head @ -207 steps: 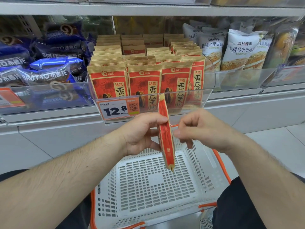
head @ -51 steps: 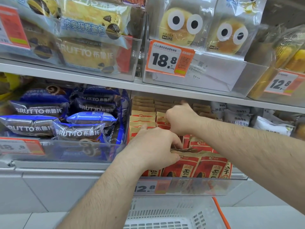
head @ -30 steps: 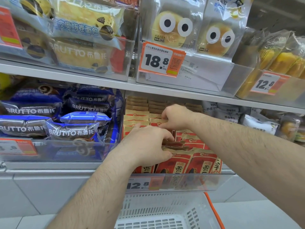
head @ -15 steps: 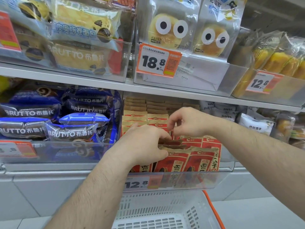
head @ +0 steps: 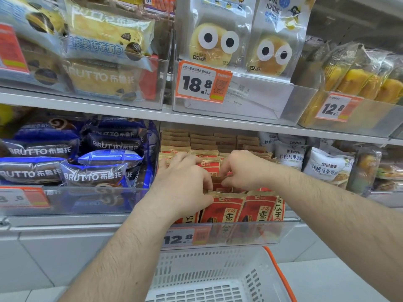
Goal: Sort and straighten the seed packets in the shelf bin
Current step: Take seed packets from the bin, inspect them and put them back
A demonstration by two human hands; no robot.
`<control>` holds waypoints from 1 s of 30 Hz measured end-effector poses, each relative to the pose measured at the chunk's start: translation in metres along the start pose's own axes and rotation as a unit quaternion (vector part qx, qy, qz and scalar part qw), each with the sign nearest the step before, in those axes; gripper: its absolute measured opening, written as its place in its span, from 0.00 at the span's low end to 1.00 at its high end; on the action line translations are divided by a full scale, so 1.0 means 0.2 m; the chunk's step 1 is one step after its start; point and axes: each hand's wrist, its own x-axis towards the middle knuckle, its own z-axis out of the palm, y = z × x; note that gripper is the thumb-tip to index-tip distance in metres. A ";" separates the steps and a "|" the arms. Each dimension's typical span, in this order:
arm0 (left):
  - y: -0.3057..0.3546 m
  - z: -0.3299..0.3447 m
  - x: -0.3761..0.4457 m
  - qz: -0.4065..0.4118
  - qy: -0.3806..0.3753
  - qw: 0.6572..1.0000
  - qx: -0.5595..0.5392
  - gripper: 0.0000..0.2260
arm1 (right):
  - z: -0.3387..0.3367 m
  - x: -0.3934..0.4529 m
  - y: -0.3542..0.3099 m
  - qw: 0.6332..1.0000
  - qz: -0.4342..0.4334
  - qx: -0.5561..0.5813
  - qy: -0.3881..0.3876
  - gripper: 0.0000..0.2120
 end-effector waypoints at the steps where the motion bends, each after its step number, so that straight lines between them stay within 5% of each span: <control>1: 0.00 0.00 0.00 -0.006 -0.001 1.000 -0.001 0.09 | 0.00 0.00 0.01 1.000 0.001 0.018 0.025 0.06; 6: 0.00 0.00 -0.03 -0.014 -0.004 1.000 -0.012 0.09 | -0.03 -0.06 0.03 0.975 0.031 0.118 0.186 0.07; 13: 0.00 0.00 -0.05 -0.008 -0.003 1.000 -0.025 0.13 | -0.09 -0.12 0.05 0.894 0.100 0.262 0.350 0.09; 20: -0.01 0.01 -0.07 0.003 0.004 1.000 -0.006 0.16 | -0.09 -0.21 0.04 0.821 0.160 0.388 0.388 0.10; 23: 0.00 0.02 -0.09 0.036 0.082 0.995 -0.046 0.14 | -0.10 -0.28 0.03 0.794 0.160 0.417 0.413 0.10; 27: 0.03 0.02 -0.11 0.078 0.281 0.935 -0.201 0.05 | -0.11 -0.40 0.01 0.725 0.144 0.535 0.410 0.10; 30: 0.07 -0.02 -0.15 0.083 0.296 0.879 -0.366 0.05 | -0.11 -0.51 -0.01 0.714 0.111 0.579 0.377 0.07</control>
